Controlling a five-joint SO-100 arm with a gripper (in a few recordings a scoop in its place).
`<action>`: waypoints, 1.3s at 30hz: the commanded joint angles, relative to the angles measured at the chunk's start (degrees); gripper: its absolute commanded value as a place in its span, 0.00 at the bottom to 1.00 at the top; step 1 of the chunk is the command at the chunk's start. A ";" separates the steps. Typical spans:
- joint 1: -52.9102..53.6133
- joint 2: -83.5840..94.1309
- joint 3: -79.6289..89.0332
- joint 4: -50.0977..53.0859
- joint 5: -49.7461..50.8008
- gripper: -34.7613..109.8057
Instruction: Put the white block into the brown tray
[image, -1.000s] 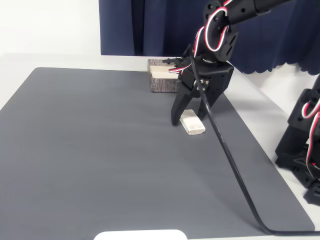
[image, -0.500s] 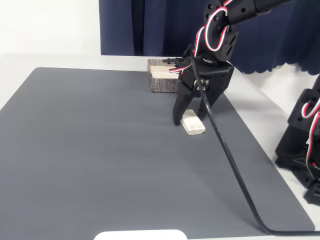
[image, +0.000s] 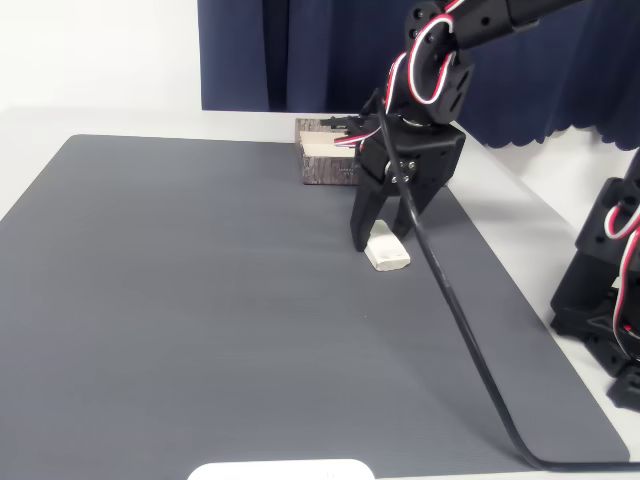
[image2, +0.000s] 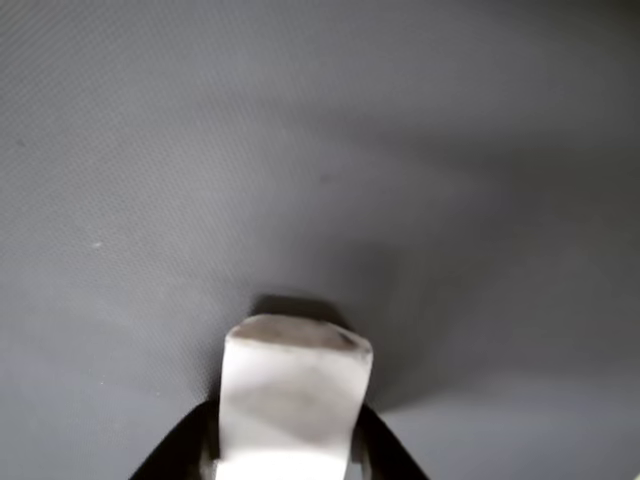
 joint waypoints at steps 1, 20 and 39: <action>-0.53 1.14 -0.44 -0.09 0.97 0.40; 1.23 2.55 -6.15 5.36 1.41 0.38; 10.02 0.53 -32.70 18.81 -1.76 0.38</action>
